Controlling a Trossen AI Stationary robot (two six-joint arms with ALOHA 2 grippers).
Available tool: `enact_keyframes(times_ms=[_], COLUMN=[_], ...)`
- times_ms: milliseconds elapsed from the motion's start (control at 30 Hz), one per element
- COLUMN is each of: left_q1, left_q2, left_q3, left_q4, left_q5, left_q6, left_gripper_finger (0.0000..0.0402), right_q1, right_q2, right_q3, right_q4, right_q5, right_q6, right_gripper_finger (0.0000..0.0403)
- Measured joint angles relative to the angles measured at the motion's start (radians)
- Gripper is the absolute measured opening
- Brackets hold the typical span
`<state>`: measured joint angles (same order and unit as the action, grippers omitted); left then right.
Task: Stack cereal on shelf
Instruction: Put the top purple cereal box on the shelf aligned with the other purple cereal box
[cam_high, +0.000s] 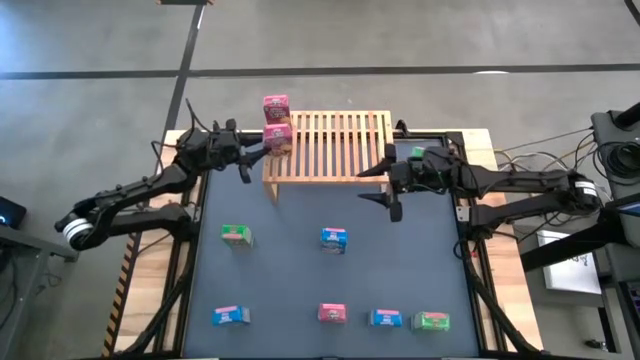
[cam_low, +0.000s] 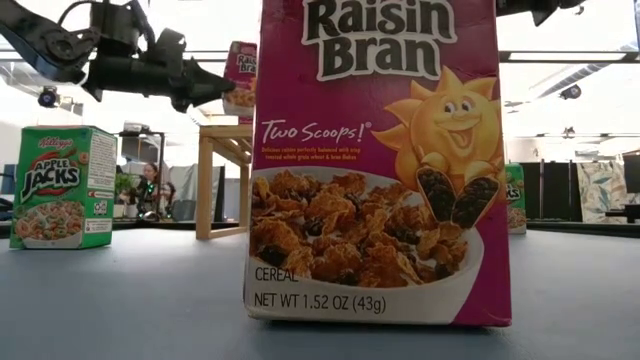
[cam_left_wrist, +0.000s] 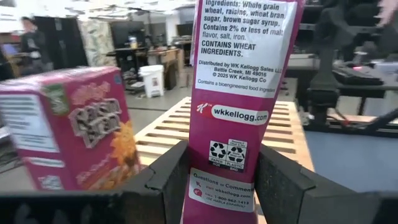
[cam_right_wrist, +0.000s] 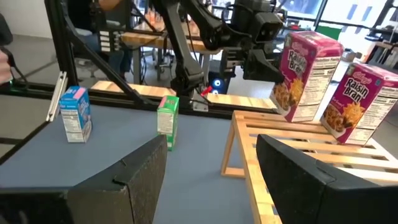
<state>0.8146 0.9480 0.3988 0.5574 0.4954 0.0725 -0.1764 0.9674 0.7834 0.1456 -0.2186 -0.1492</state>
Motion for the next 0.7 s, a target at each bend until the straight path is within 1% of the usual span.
enact_keyframes(times_ms=[133,333,533,700], left_q1=[0.023,0.061,0.119,0.136], left_q2=[0.050,0.125,0.181,0.223], left_q3=[-0.001,-0.001,-0.001,-0.001], left_q4=[0.050,0.095,0.177,0.217], left_q5=[0.042,0.054,0.163,0.180], left_q6=[-0.012,-0.013,-0.071,-0.086], left_gripper_finger=[0.0145,0.0145,0.0145,0.0145], right_q1=[0.000,0.000,0.000,0.000], right_q2=[-0.011,-0.005,0.002,0.002], right_q3=[-0.003,-0.003,-0.003,-0.003], right_q4=[-0.003,-0.005,-0.009,-0.010], right_q5=[0.000,0.001,0.001,0.001], right_q6=[0.001,0.000,0.001,0.000], right_gripper_finger=[0.0239,0.0237,0.0239,0.0236])
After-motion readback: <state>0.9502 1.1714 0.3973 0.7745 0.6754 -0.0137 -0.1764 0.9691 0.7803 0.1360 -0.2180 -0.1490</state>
